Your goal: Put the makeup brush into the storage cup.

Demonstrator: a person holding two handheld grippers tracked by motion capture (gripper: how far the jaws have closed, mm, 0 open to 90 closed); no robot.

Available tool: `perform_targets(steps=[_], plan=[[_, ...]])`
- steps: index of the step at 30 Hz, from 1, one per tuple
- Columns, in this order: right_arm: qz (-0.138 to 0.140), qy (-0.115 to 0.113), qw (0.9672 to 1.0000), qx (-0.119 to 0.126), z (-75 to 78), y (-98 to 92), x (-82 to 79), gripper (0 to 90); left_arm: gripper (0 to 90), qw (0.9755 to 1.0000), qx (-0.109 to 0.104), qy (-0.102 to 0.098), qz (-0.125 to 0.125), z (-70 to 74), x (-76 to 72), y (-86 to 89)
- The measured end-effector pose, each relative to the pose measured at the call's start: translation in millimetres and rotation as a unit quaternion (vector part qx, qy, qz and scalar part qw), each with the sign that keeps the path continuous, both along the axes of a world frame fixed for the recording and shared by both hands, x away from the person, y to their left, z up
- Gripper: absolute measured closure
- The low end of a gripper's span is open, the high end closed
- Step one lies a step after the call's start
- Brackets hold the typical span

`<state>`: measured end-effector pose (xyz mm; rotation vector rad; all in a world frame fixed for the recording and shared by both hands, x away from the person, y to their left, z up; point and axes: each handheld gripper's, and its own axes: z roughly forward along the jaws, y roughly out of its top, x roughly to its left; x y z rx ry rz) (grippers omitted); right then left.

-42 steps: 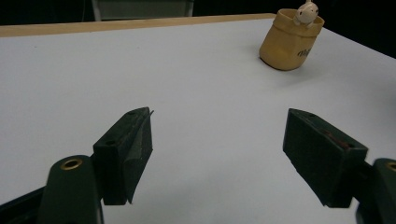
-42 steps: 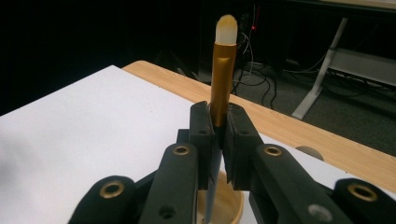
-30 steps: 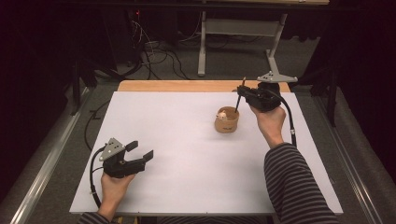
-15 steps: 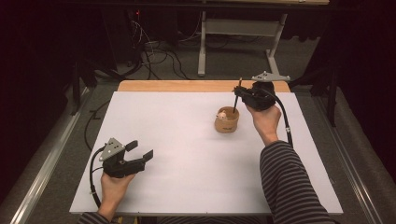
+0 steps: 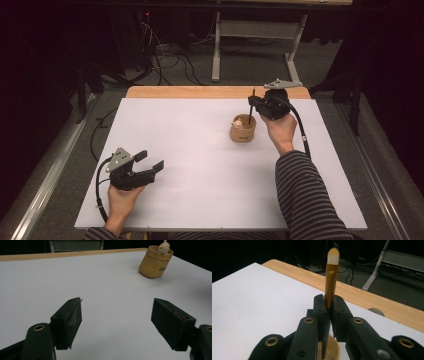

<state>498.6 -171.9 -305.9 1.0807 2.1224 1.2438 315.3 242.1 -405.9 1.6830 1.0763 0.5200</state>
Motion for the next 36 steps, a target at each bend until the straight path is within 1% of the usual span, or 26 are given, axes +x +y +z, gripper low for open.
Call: perform_targets(steps=[6, 8, 9, 15, 21, 30, 33, 36], plan=[[0.001, 0.001, 1.0000, -0.001, -2.2, 1.9, 1.7, 85.2, 25.2, 1.0000, 0.000, 0.000, 0.000, -0.2, 0.4, -0.1], [0.002, 0.002, 1.0000, -0.006, -2.9, 2.1, 2.4, 85.2, 25.2, 1.0000, 0.001, 0.001, 0.000, -0.3, 0.4, -0.2], [0.001, 0.006, 1.0000, -0.005, -3.3, 2.4, 2.4, 85.2, 25.2, 1.0000, 0.001, 0.000, 0.001, -0.2, 0.4, -0.2], [0.004, 0.010, 0.9998, -0.014, -6.5, 4.7, 4.0, 85.1, 25.2, 1.0000, 0.000, 0.001, 0.001, -0.3, 0.5, -0.4], [0.004, 0.016, 0.9998, -0.010, -8.2, 4.8, 5.0, 84.9, 25.3, 1.0000, 0.001, 0.002, 0.001, -0.3, 0.4, -0.4], [0.004, 0.023, 0.9995, -0.023, -10.8, 5.6, 6.5, 84.8, 25.3, 1.0000, 0.004, 0.002, 0.001, -0.5, 0.5, -1.0], [0.005, 0.029, 0.9994, -0.020, -11.4, 5.4, 6.8, 84.8, 25.3, 1.0000, 0.004, 0.002, 0.001, -0.4, 0.5, -1.0], [0.005, 0.032, 0.9992, -0.023, -12.0, 4.6, 7.1, 84.7, 25.3, 1.0000, 0.003, 0.002, 0.001, -0.4, 0.5, -1.0]])
